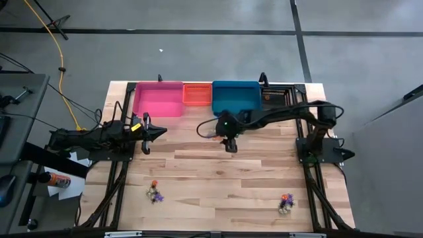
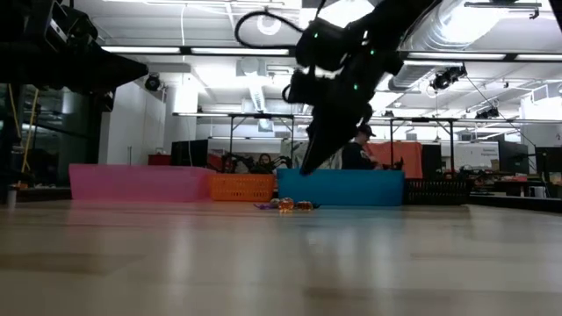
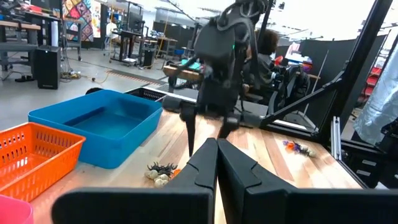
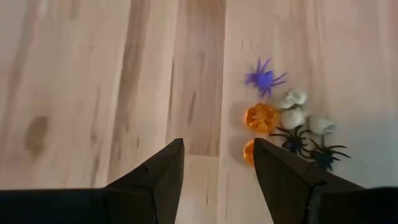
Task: Sort Halloween decoration
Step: Put the orange pumpkin toy into the black bin
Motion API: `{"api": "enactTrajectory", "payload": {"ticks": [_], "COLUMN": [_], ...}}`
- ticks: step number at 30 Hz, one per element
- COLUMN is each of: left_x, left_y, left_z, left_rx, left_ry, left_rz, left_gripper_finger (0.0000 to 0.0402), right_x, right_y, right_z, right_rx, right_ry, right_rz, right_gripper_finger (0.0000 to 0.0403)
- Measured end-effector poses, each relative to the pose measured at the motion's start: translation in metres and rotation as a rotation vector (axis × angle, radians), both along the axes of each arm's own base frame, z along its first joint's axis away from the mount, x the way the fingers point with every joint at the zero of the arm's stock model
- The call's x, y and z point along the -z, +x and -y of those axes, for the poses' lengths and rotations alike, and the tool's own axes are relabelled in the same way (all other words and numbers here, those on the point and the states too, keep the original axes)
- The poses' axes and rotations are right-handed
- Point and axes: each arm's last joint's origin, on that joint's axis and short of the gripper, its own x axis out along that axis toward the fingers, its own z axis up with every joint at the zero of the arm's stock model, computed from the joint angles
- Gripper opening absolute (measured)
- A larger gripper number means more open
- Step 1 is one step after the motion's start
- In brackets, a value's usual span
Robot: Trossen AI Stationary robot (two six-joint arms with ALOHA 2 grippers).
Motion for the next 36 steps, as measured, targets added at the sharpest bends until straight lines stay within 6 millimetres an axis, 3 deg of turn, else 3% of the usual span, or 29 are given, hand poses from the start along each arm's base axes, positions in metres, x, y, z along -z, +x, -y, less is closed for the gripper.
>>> {"api": "enactTrajectory", "payload": {"ticks": [11,36], "left_x": [0.0,0.0], "left_y": [0.0,0.0], "left_z": [0.0,0.0], "left_rx": [0.0,0.0], "left_ry": [0.0,0.0], "left_rz": [-0.001,-0.001], "left_gripper_finger": [0.0,0.0], "right_x": [0.028,0.045], "right_y": [0.011,0.012], "right_z": [0.005,0.008], "right_rx": [0.042,0.059], "right_ry": [-0.082,-0.112], "right_rz": [-0.028,-0.071], "right_gripper_finger": [0.0186,0.0179]}}
